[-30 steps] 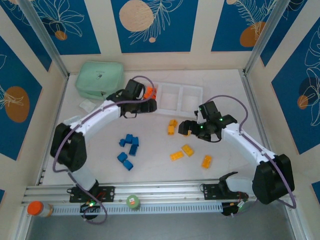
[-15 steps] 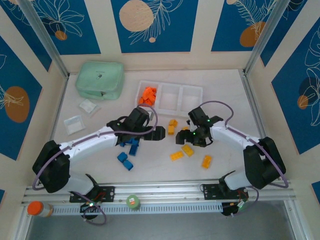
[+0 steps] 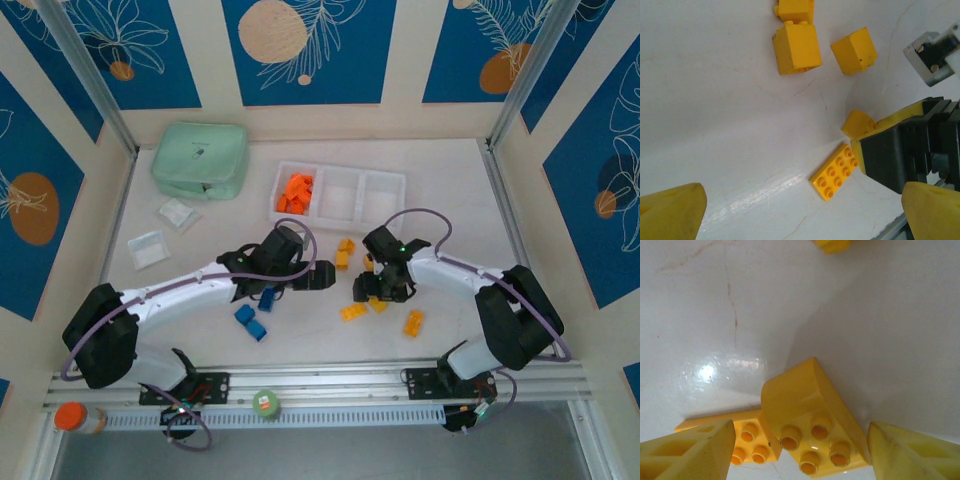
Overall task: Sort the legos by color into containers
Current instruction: Pick up the lego from the bottom-center of the table.
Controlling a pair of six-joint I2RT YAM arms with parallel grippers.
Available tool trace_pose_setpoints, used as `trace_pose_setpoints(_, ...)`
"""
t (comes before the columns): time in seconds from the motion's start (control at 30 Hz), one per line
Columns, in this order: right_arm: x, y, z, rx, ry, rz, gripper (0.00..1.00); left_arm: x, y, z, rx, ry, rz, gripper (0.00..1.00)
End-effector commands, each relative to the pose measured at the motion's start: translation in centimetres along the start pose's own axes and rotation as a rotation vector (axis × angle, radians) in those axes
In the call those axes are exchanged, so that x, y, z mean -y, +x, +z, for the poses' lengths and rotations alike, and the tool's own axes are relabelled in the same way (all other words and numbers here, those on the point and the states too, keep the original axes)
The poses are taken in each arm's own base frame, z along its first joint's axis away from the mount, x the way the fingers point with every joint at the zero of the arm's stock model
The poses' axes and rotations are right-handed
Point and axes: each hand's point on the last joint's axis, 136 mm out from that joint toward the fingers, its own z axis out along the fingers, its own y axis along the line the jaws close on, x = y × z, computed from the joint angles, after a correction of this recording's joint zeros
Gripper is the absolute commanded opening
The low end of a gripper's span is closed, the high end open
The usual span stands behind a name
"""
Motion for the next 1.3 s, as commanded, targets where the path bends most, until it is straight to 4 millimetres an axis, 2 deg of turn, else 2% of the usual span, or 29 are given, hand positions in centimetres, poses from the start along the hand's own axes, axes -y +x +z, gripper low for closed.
trace_pose_setpoints(0.0,1.3,1.4,0.1,-0.023,0.071,0.037,0.69,0.0,-0.3,-0.1,0.027,-0.003,-0.007,0.99)
trace_pose_setpoints(0.3,1.7,2.6,0.2,-0.051,0.116,0.034,0.62,-0.2,-0.2,-0.3,0.025,-0.014,-0.005,0.99)
trace_pose_setpoints(0.7,1.4,1.2,0.3,-0.033,0.145,0.004,0.42,-0.1,-0.2,-0.2,0.021,-0.014,-0.003,0.99)
trace_pose_setpoints(0.9,0.7,0.6,-0.7,-0.008,0.127,-0.038,0.31,0.2,-0.7,-0.7,0.036,-0.008,0.006,0.99)
trace_pose_setpoints(1.0,-0.2,-0.5,-2.2,0.040,0.103,-0.062,0.29,0.5,-1.2,-1.4,0.050,-0.006,0.018,0.99)
trace_pose_setpoints(1.1,-1.6,-2.5,-4.1,0.117,0.066,-0.100,0.29,0.5,-2.3,-2.5,0.079,-0.009,0.027,0.99)
trace_pose_setpoints(1.27,-4.6,-7.9,-6.4,0.250,0.019,-0.153,0.28,-0.7,-4.5,-4.5,0.133,-0.030,0.014,0.99)
